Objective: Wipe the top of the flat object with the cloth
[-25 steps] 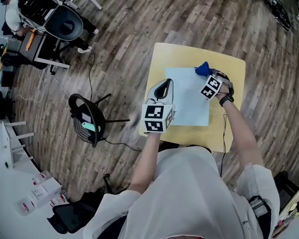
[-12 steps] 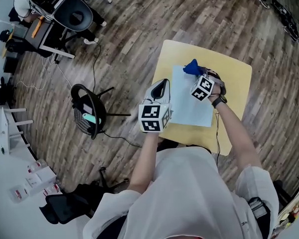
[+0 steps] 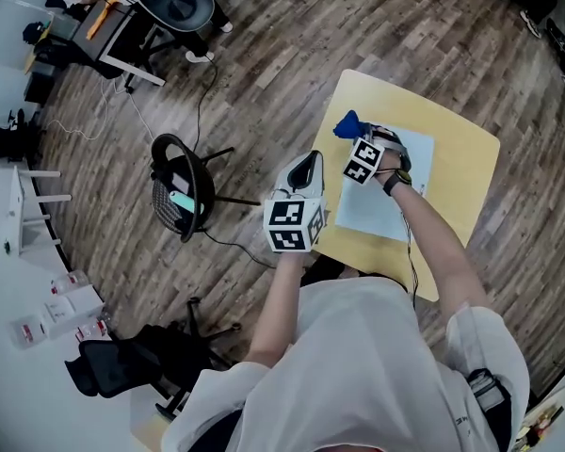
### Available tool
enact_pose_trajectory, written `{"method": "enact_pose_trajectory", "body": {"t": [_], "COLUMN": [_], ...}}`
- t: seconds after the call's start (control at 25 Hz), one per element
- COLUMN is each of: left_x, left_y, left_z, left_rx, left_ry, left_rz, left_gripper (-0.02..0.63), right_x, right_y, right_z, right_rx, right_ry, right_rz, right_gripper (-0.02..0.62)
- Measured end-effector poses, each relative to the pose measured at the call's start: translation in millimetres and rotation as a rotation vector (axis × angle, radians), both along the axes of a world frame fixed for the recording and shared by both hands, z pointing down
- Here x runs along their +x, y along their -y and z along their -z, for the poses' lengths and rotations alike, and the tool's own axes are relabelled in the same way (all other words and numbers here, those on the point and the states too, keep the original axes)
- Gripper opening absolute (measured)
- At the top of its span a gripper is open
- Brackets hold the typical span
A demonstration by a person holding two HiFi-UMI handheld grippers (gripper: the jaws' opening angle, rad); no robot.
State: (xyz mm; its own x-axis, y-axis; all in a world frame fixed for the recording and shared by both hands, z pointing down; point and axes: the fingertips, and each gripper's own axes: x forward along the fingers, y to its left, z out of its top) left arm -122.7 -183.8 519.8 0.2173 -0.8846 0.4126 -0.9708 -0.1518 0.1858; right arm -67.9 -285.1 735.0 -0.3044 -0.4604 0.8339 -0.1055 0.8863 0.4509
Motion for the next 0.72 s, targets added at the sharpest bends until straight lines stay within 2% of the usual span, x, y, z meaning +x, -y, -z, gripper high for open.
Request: {"method": "enact_pose_trajectory", "body": {"t": [0.12, 0.28, 0.72], "left_x": [1.6, 15.7, 84.6], "left_y": [-0.9, 4.5, 24.4], "left_z": [1.2, 0.4, 17.3], "left_rx": [0.006, 0.014, 0.048], "left_ry": [-0.003, 0.001, -0.042], "left_rz": [-0.007, -0.045, -0.195], "left_gripper": [0.009, 0.01, 0.009], "right_x": [15.0, 54.2, 216.4], "right_y": [0.5, 3.7, 3.4], "right_z": [-3.3, -7.5, -14.1], "right_rx": [0.006, 0.012, -0.004], "right_ry": [-0.023, -0.054, -0.16], "right_rz": [-0.013, -0.062, -0.286], "right_gripper": [0.063, 0.063, 0.063]}}
